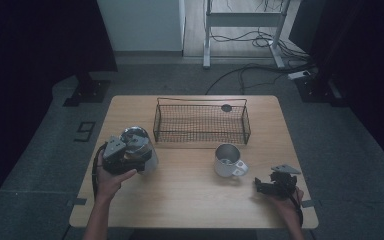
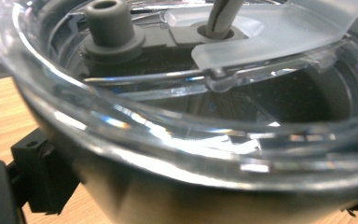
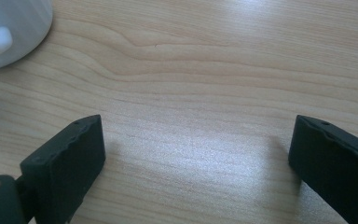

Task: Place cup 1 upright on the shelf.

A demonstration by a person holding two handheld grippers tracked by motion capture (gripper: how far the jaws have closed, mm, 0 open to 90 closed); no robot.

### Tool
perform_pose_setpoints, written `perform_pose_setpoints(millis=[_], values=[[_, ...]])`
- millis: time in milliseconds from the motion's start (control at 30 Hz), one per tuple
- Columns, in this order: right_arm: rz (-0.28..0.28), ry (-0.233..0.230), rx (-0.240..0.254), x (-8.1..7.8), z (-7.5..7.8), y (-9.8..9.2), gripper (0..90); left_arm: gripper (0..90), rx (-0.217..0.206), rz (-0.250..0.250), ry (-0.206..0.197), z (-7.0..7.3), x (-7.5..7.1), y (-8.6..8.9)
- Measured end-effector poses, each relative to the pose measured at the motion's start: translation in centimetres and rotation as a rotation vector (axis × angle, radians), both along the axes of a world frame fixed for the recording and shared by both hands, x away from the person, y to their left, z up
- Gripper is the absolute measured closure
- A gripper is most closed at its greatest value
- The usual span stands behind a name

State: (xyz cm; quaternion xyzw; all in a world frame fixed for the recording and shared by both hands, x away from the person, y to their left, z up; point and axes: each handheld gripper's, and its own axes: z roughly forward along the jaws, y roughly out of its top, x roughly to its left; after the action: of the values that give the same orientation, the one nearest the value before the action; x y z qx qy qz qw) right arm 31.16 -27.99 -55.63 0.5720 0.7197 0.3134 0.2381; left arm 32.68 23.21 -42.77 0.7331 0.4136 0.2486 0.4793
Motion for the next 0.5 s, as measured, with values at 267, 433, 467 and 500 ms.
perform_pose_setpoints(millis=[267, 433, 467, 500], values=[[-0.001, 0.0, -0.001, 0.0, 0.0, 0.0, 3.7, 4.3, 0.005, -0.003, 0.002, 0.5, 0.4, -0.3], [0.0, -0.001, 0.0, 0.0, 0.0, 0.0, 3.8, 4.3, 0.002, -0.007, 0.001, 0.9, 0.6, -0.6], [-0.001, -0.001, 0.0, 0.0, 0.0, 0.0, 3.9, 4.3, 0.001, -0.008, 0.0, 1.0, 0.7, -0.6], [-0.002, -0.001, -0.001, 0.0, 0.0, 0.0, 3.9, 4.3, 0.001, -0.009, 0.001, 1.1, 0.7, -0.6]])
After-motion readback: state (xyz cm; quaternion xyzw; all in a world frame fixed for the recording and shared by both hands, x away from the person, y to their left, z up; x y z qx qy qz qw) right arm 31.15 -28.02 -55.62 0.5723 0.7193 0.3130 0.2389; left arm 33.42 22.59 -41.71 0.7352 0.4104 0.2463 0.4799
